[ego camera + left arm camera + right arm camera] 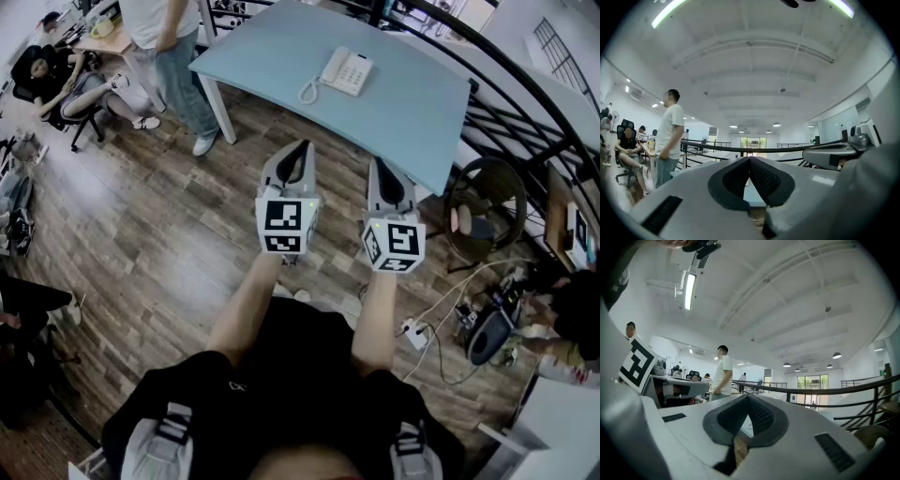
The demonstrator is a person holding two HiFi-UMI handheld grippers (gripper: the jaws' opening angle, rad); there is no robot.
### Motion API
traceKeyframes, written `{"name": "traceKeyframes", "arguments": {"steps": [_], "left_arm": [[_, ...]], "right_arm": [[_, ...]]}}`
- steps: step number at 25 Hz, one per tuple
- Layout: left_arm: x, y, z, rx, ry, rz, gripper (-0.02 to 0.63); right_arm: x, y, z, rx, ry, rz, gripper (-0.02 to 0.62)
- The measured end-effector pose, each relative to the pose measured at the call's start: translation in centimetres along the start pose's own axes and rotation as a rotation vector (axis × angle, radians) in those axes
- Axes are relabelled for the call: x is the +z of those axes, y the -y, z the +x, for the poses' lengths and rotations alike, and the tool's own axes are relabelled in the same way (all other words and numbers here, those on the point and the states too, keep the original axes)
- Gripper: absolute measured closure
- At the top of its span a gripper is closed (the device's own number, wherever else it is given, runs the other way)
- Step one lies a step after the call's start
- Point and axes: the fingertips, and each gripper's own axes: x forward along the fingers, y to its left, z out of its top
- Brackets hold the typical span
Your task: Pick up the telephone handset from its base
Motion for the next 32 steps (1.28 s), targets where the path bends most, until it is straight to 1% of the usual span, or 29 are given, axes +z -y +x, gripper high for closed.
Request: {"name": "traceKeyframes", "arguments": {"steps": [5,8,10,12,14,18,21,25,28,32], "left_arm": [[0.1,1.1,0.3,0.002,0.004,0.001,0.609],[-0.2,0.9,0.1,0.014,-0.003,0.006,0.609],[-0.4,-0.2,0.1,0.043,-0.011,0.003,0.609],[-0.6,-1.6,0.2,0.076,-0.018,-0.009,0.609],[-0.6,-2.3,0.8,0.088,-0.017,-0.015,0.609],[-0.3,-2.0,3.0,0.061,-0.009,0.004,0.609],[-0.4,-2.1,5.3,0.036,-0.007,0.012,0.609],[-1.6,-2.9,9.5,0.011,-0.013,-0.004,0.609],[-2.9,-4.2,13.8,0.003,-0.022,-0.020,0.609],[-5.9,-6.0,20.9,-0.024,-0.070,-0.037,0.609]], "right_arm": [[0.3,1.3,-0.3,0.003,0.015,0.065,0.603],[-0.6,3.1,-0.3,-0.039,0.015,0.129,0.601],[-1.2,4.2,0.0,-0.068,0.014,0.180,0.601],[-1.8,4.6,0.5,-0.062,0.017,0.235,0.601],[-1.9,5.0,1.2,-0.040,0.029,0.281,0.601],[-1.7,6.5,2.7,-0.035,0.045,0.307,0.601],[-1.9,7.2,4.3,-0.027,0.048,0.303,0.601],[-3.4,9.0,7.0,-0.037,0.029,0.268,0.601],[-4.6,11.2,10.5,-0.054,0.012,0.246,0.601],[-7.6,13.7,16.7,-0.061,-0.021,0.254,0.601]]}}
